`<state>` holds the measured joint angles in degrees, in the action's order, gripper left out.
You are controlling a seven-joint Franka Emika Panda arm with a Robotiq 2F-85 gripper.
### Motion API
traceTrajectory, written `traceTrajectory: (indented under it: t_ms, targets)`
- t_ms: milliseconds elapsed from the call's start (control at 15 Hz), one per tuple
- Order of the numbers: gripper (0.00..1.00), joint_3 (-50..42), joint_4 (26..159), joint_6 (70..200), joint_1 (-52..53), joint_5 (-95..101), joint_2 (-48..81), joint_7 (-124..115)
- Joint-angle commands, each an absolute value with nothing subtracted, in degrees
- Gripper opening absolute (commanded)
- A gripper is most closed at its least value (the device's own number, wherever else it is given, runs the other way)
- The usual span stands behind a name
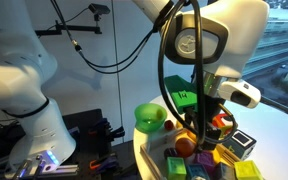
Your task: Pick up the block with the number one on it and put it in the tray
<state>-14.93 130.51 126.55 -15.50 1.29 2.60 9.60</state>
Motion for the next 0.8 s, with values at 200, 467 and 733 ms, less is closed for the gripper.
traceTrajectory:
  t_ms: [200, 467, 733]
  targets:
    - [1.00, -12.2, 129.2, 118.3, -12.4, 0.7, -1.2, 9.1]
    - [1.00, -10.4, 128.1, 113.1, -10.3, 0.9, -4.1, 9.0]
    - [1.00, -8.8, 126.1, 106.3, -8.4, 1.6, -6.6, 9.5]
